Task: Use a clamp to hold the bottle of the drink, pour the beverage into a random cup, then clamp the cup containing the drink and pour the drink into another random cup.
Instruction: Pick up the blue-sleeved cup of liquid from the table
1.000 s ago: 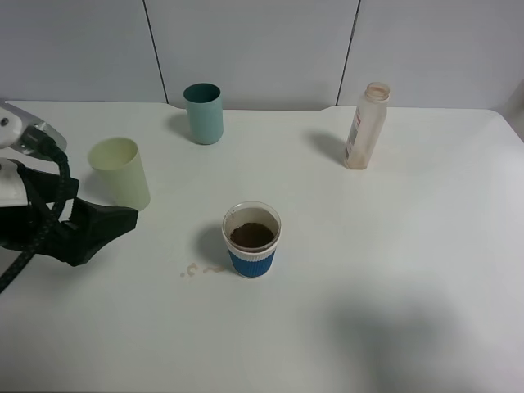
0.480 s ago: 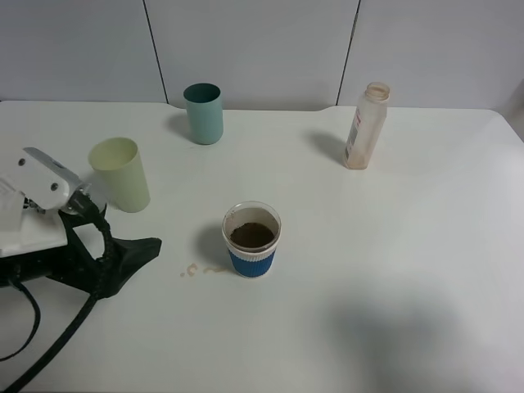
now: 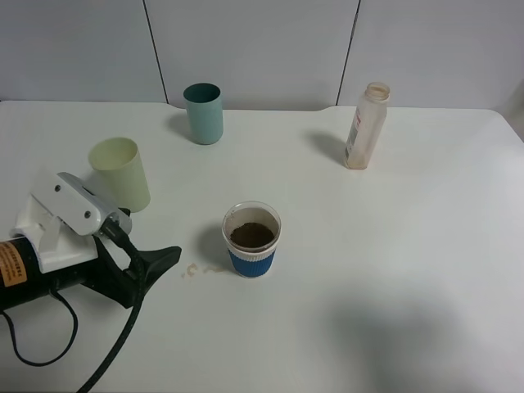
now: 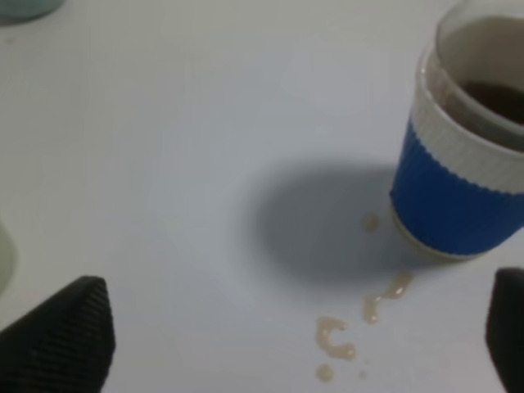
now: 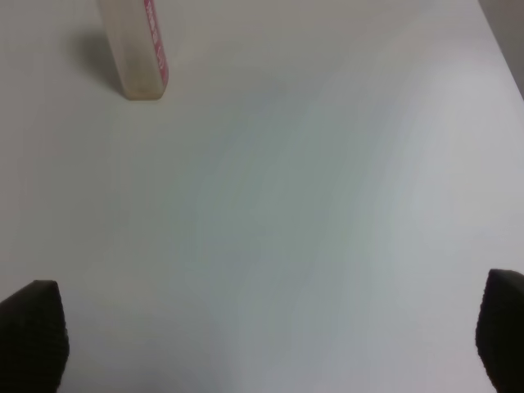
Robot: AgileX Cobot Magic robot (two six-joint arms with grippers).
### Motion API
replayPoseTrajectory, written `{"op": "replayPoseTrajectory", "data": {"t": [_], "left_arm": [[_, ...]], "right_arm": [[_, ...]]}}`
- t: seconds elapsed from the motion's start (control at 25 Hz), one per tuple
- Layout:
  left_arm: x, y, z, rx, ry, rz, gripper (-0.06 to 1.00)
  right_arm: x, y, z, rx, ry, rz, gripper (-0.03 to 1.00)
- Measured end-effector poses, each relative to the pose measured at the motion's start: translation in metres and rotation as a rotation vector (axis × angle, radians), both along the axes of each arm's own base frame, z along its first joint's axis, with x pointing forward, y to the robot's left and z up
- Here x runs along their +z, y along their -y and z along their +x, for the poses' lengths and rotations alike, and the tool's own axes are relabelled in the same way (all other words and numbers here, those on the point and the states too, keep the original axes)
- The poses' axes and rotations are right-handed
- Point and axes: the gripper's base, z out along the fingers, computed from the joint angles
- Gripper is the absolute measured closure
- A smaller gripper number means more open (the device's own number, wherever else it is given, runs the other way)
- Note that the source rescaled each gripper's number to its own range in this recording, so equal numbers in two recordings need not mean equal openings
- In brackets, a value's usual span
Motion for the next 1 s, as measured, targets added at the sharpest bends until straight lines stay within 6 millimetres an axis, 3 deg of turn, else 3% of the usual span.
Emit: {"op": "replayPoseTrajectory", "data": {"t": [0.4,0.72,1.0], "left_arm": [[-0.017,0.015,-0.004,-0.106,-0.025,-0.166,0.25],[-0.041,0.018,-0.005,-0.114,-0.118,-0.141,0.25],[-0.047,0.018,-0.003,-0.111,-0.138,-0.124,0.25]], "right_arm": [[0.000,0.000,0.000,0.000,0.000,0.000,-0.03],[0.000,0.000,0.000,0.000,0.000,0.000,-0.03],[0.000,0.000,0.000,0.000,0.000,0.000,-0.03]]}}
